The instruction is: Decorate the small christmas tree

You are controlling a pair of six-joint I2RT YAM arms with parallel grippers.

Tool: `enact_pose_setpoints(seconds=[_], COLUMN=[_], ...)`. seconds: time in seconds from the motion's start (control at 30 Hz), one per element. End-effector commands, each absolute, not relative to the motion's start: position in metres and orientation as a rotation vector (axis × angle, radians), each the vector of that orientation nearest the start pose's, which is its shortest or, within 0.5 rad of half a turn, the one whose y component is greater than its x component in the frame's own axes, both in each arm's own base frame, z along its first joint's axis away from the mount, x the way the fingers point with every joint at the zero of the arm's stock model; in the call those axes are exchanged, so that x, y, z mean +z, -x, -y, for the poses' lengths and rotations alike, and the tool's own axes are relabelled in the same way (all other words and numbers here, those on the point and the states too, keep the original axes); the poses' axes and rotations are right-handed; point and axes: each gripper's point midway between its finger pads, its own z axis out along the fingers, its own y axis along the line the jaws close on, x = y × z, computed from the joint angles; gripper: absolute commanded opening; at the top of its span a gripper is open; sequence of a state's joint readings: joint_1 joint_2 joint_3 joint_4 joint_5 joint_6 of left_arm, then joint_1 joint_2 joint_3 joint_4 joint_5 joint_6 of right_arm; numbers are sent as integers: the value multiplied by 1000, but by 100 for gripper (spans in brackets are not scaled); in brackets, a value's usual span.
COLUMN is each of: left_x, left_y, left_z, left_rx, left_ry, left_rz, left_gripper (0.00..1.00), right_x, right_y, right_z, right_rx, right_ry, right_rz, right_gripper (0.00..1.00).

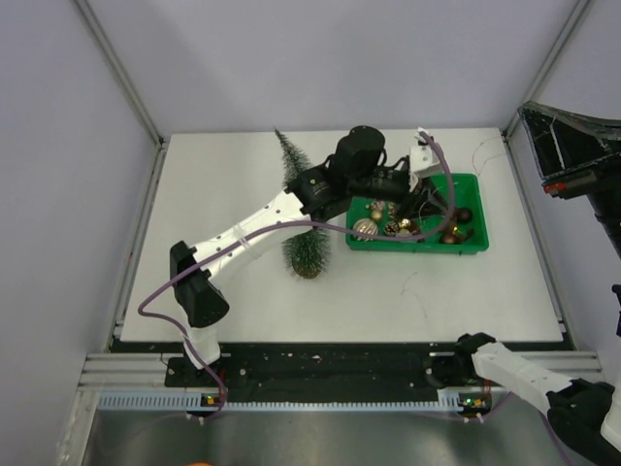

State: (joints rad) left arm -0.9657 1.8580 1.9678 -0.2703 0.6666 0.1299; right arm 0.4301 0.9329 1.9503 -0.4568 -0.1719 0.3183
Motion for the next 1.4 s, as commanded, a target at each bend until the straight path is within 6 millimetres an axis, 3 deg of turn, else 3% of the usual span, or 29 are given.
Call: enact_pose_setpoints(seconds=[0.0, 0.1, 0.17, 0.27, 0.4, 0.5, 0.63, 0.77, 0.97, 1.13, 1.37], left_x=[403, 409, 424, 455, 488, 497, 500, 504, 526, 552, 584], left_y=[-208, -219, -224, -230, -236, -234, -234, -242, -267, -290, -306], left_z=[501, 499, 496, 489, 477, 471, 467, 463, 451, 434, 414], left_rx=[-1207, -1131, -1096, -1046, -968, -942, -930, -882, -773, -697, -623], left_ry=[-1384, -1349, -1313, -1242, -1175, -1174, -1165, -1139, -1032, -926, -876], left_rz=[-1153, -1148, -1108, -1037, -954, -923, -931, -933, -912, -898, -837], left_gripper=[15, 0, 0, 0, 0, 0, 0, 0, 0, 0, 0], right_x=[670, 666, 660, 643, 613, 596, 583, 585, 583, 579, 567], right_y=[-124, -122, -119, -121, -130, -139, -150, -146, -144, -146, -158], right_z=[-105, -101, -97, -92, -83, -78, -68, -57, -43, -38, -34], right_rx=[779, 766, 754, 722, 668, 635, 570, 519, 446, 399, 331], right_ry=[219, 206, 200, 184, 139, 100, 50, 28, 5, 5, 4], right_rz=[-980, -990, -995, -1028, -1089, -1131, -1173, -1165, -1177, -1191, -1227], right_gripper=[0, 0, 1, 26, 48, 75, 88, 88, 80, 76, 72])
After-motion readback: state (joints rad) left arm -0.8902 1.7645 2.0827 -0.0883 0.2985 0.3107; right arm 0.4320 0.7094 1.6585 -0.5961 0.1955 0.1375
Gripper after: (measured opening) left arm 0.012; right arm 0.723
